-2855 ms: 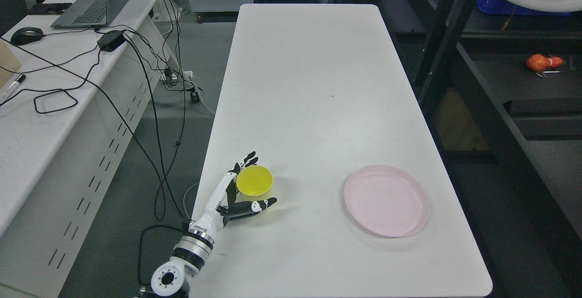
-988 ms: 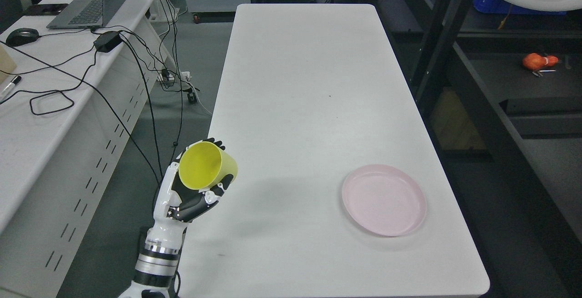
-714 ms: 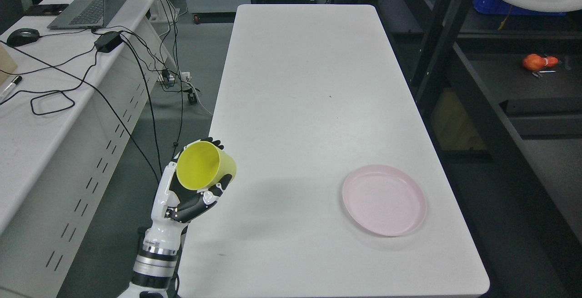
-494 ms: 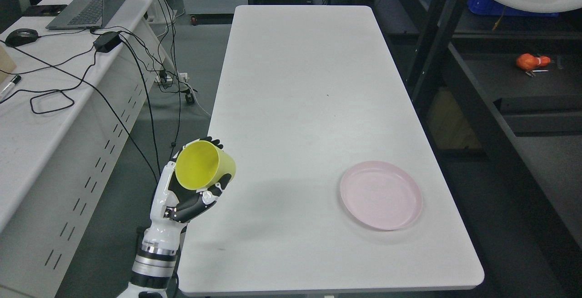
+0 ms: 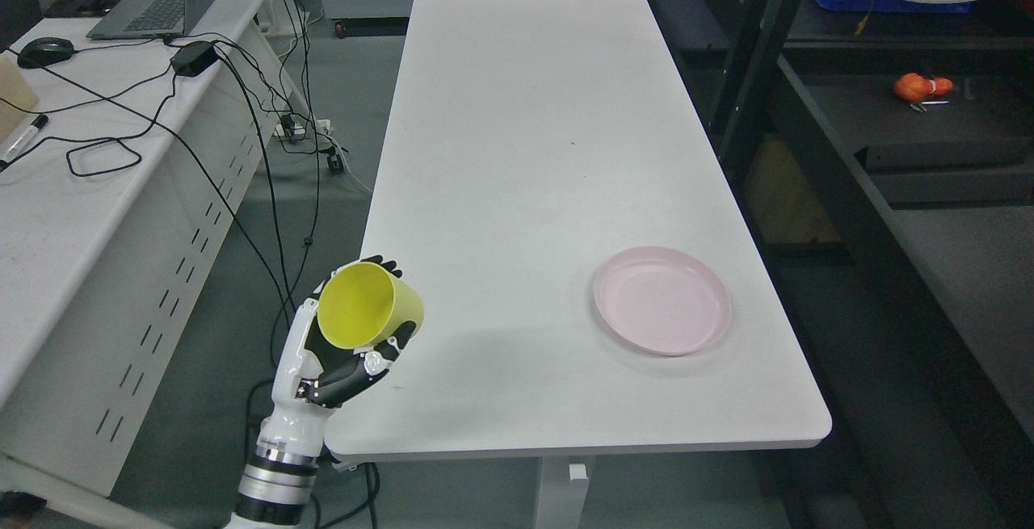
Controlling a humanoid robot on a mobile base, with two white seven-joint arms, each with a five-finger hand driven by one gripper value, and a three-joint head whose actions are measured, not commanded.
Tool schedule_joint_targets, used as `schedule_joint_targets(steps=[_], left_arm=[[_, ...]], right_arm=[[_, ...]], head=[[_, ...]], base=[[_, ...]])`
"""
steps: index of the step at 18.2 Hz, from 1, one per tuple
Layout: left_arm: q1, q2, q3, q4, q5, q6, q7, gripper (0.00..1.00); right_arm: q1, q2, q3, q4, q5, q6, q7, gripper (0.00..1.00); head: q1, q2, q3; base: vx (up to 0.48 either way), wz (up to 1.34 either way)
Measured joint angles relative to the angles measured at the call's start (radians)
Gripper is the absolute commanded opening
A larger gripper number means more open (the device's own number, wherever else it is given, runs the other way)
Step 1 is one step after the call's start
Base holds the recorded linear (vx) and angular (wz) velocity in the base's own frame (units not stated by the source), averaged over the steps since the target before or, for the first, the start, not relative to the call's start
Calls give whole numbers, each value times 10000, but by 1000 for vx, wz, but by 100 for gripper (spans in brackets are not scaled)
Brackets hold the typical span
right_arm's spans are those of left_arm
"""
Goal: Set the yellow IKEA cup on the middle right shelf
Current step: 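Hold the cup in the left hand while turning toward the shelves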
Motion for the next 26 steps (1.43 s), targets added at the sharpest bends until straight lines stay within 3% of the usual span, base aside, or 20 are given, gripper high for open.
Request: schedule_joint_targets(steps=[13, 26], left_arm=[[96, 0, -1088, 45, -21, -159, 23, 2], [-288, 0, -1552, 59, -44, -206, 80, 2]], right_arm=[[2, 0, 0, 0, 0, 0, 0, 99], [6, 0, 0, 0, 0, 0, -1, 99]], head=[[0, 0, 0], [0, 0, 0]], base=[[-315, -246], [-265, -1029]])
